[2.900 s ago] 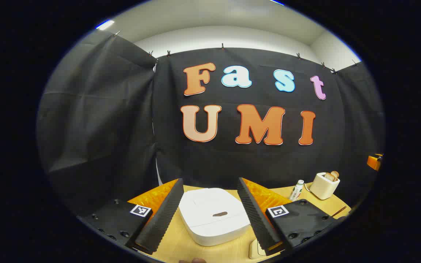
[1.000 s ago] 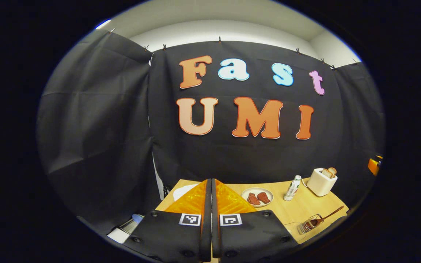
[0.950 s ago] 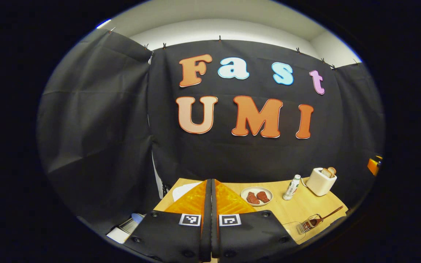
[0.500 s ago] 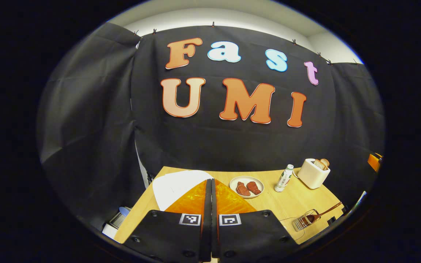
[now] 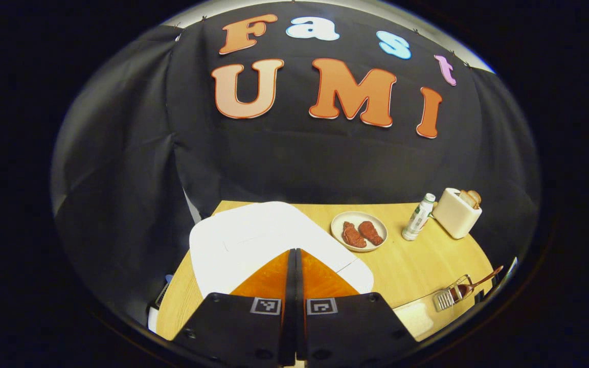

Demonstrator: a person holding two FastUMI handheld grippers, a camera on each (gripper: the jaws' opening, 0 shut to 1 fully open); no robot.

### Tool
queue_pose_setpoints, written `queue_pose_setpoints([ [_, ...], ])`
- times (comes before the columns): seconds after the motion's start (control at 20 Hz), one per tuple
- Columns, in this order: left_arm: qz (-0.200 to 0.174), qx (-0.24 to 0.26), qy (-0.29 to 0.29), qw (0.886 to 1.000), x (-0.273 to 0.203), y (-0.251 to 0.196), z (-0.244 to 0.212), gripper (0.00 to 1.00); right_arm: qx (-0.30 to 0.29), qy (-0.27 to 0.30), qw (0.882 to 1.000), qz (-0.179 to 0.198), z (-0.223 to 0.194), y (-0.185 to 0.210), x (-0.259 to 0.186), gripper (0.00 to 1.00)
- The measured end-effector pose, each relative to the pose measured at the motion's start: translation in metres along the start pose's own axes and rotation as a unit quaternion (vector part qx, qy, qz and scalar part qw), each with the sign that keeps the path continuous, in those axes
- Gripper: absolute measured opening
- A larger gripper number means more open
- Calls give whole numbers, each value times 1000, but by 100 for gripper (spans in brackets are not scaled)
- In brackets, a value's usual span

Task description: Close the left gripper, press the button to open the rice cooker; take a wooden spoon from the chopstick holder with the right hand, scoop a spoonful of rice and pour it into the rice cooker, then put the wooden spoon back into the chopstick holder.

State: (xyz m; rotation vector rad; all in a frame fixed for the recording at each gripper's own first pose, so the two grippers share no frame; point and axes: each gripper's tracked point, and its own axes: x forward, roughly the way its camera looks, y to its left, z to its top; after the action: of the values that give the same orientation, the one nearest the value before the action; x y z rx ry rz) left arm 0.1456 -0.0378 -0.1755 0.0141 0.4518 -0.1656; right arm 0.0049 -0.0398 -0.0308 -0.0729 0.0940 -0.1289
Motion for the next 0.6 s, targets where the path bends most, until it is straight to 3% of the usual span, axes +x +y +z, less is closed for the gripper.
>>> queue_pose_setpoints([
  [0.25,-13,-18,35,999,26,2,-20,5,4,11,1000,-22,-7,-8,2,95],
  [0.6,-23,-30,56,998,28,1,-34,5,-4,12,999,-31,-7,-10,5,95],
])
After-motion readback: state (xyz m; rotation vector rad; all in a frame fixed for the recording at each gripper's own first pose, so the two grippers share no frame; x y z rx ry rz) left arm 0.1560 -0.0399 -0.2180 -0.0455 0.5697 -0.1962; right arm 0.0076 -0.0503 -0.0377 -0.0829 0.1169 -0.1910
